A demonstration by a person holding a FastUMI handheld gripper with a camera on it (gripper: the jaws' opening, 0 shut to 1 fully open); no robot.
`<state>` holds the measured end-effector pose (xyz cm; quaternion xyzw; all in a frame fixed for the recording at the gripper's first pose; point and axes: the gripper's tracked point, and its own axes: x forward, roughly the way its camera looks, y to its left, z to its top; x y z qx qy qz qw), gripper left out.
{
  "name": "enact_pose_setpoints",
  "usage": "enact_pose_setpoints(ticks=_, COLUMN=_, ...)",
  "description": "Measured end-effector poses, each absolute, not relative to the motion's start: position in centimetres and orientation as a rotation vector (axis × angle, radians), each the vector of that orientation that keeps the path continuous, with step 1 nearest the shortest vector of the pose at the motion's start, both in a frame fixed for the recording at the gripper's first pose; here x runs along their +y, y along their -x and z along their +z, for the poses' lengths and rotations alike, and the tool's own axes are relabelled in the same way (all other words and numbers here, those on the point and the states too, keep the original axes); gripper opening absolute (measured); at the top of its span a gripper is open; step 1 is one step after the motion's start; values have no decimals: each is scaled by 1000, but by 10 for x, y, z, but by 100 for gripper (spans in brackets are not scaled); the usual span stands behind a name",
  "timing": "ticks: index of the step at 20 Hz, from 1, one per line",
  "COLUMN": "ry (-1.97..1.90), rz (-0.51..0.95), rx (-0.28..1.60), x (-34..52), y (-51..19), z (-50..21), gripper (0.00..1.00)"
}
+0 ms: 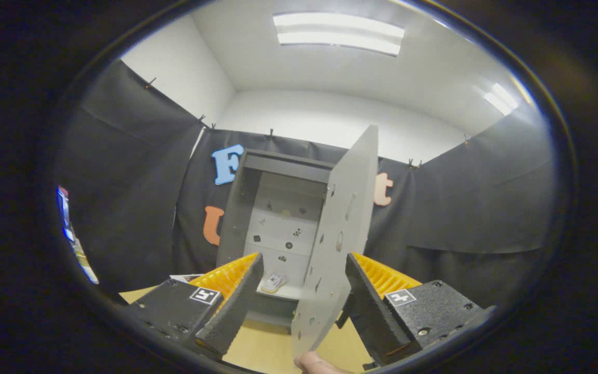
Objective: Open the shoe cabinet door, grab the shoes and put them into the shoe cabinet, then close the shoe cabinet door.
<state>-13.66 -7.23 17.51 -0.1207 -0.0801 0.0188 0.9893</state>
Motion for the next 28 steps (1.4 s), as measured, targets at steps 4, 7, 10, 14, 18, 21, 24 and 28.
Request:
enact_pose_setpoints(ticks=4, ry=230, rz=-30, rx=-186, x=-134, y=165, z=180, gripper=100)
enact_pose_setpoints(ticks=7, ry=219, rz=-91, rx=-183, x=-186, y=175, z=181, gripper=100)
enact_pose_setpoints(ticks=10, ry=205, rz=-134, rx=-172, x=-235, y=178, z=179, gripper=100)
enact_pose_setpoints(ticks=14, ry=188, rz=-188, rx=-114, x=-304, y=162, z=165, gripper=100)
enact_pose_setpoints(ticks=18, ry=108, rz=-237, rx=-50, x=-367, y=121, z=143, gripper=100)
enact_pose_setpoints(ticks=21, ry=53, rz=-263, rx=-50, x=-405, y=91, z=137, gripper=100)
enact_pose_setpoints(ticks=24, ry=9, rz=-209, rx=-50, x=-409, y=64, z=130, gripper=100)
enact_pose_setpoints(ticks=28, ry=37, rz=-165, rx=-14, x=-400, y=46, z=116, gripper=100)
